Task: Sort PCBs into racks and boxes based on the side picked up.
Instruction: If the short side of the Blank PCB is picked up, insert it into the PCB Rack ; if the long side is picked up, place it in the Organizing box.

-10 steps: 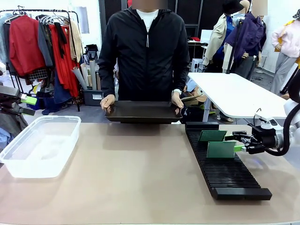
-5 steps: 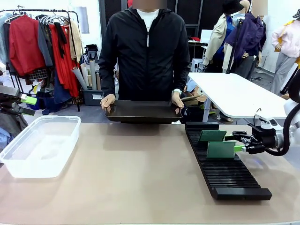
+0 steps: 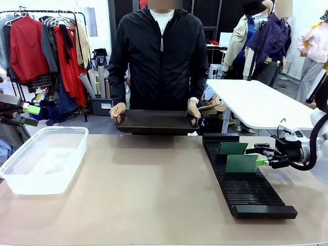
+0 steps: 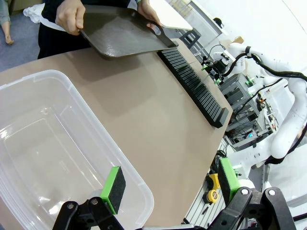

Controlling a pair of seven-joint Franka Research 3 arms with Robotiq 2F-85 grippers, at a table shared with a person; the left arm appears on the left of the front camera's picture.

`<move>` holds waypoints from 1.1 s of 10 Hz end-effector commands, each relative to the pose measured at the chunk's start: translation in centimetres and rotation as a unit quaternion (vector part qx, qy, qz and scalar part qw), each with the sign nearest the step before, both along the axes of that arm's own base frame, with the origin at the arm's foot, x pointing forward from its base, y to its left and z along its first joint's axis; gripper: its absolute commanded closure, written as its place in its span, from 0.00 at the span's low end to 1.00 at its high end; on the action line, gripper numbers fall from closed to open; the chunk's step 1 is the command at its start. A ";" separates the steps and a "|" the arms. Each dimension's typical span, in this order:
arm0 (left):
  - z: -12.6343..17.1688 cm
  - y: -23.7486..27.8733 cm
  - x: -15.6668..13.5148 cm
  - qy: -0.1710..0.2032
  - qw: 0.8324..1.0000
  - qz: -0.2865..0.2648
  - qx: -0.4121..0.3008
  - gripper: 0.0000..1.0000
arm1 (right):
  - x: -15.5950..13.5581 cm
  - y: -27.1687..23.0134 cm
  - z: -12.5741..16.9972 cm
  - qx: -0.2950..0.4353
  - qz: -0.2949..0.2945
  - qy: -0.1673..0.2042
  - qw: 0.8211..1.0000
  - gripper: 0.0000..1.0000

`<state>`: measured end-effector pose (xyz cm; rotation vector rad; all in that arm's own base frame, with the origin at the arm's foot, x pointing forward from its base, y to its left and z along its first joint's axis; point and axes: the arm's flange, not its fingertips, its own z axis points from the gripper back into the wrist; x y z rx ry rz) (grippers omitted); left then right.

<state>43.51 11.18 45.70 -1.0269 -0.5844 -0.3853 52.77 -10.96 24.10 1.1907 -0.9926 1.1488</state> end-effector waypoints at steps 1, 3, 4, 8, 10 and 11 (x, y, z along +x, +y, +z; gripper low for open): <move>0.1 0.0 -0.1 -0.002 1.000 -0.001 -0.002 0.00 | -0.6 0.4 4.3 0.010 -0.006 0.011 1.000 0.00; 0.1 0.0 -0.1 -0.002 1.000 -0.001 -0.002 0.00 | -2.0 0.9 8.2 0.009 -0.008 0.023 1.000 0.00; 0.1 0.0 -0.1 -0.002 1.000 -0.001 -0.002 0.00 | -3.5 1.3 9.9 0.011 -0.007 0.039 0.999 0.00; 0.1 0.0 -0.1 -0.002 1.000 -0.001 -0.002 0.00 | -11.1 3.3 16.8 0.022 -0.023 0.185 0.982 0.00; 0.1 0.0 -0.1 -0.002 1.000 -0.001 -0.002 0.00 | -13.5 3.9 18.0 0.037 -0.029 0.312 0.949 0.00; 0.1 0.0 -0.1 -0.002 1.000 -0.001 -0.002 0.00 | -14.4 4.2 18.1 0.042 -0.034 0.372 0.927 0.00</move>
